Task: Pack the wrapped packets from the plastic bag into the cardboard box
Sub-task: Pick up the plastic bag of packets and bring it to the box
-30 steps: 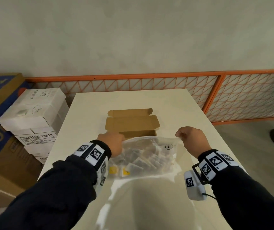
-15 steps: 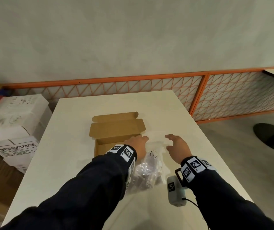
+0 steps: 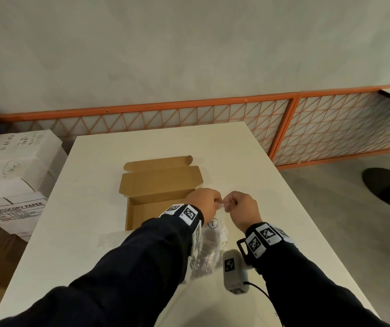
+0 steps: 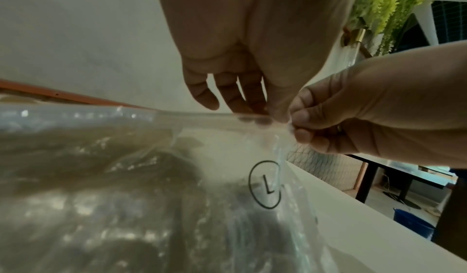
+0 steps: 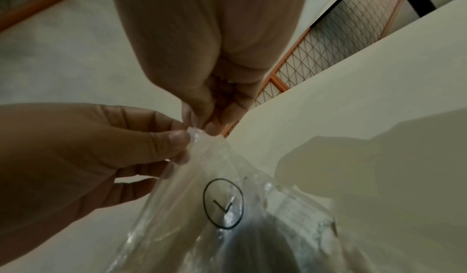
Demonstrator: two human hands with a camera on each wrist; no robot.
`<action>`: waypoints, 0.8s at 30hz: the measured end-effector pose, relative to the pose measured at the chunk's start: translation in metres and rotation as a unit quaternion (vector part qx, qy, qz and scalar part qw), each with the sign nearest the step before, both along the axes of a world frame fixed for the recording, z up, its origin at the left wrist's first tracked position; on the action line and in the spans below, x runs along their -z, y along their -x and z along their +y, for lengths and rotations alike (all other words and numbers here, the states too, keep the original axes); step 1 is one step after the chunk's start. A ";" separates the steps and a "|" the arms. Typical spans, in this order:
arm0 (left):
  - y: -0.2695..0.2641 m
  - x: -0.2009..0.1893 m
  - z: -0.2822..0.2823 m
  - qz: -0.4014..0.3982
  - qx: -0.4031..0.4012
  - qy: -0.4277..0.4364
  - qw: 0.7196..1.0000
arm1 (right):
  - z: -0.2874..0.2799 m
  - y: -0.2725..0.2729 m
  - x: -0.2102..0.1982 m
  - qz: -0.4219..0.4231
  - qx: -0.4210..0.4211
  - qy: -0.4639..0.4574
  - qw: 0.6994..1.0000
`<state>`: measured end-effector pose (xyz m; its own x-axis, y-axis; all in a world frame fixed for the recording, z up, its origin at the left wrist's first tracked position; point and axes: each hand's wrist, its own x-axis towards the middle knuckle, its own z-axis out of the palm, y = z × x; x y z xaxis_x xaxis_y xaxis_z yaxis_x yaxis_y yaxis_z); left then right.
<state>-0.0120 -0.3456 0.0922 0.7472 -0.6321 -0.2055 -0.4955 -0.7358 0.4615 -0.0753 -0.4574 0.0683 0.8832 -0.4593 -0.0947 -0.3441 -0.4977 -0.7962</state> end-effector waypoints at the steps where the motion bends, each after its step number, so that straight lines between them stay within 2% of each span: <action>1: -0.001 0.000 0.000 -0.002 -0.003 0.004 1.000 | 0.002 0.001 0.001 -0.011 -0.001 0.001 1.000; 7: -0.004 -0.003 0.026 -0.022 -0.003 -0.019 1.000 | 0.002 0.001 0.001 -0.047 0.000 0.013 0.999; 10: -0.011 -0.010 0.069 0.002 -0.020 -0.033 0.999 | -0.007 0.004 -0.003 -0.056 0.014 0.007 0.998; 16: -0.017 -0.032 0.168 0.025 -0.090 -0.070 0.993 | -0.008 0.010 -0.011 -0.081 -0.024 0.011 0.996; 24: -0.013 -0.054 0.234 -0.004 -0.123 -0.132 0.984 | -0.012 0.003 -0.016 -0.073 -0.037 0.011 0.997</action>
<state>0.0007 -0.1121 0.1458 0.8731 -0.3571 -0.3320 -0.2901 -0.9277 0.2349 -0.0785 -0.4696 0.0844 0.9187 -0.3921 0.0464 -0.1871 -0.5359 -0.8233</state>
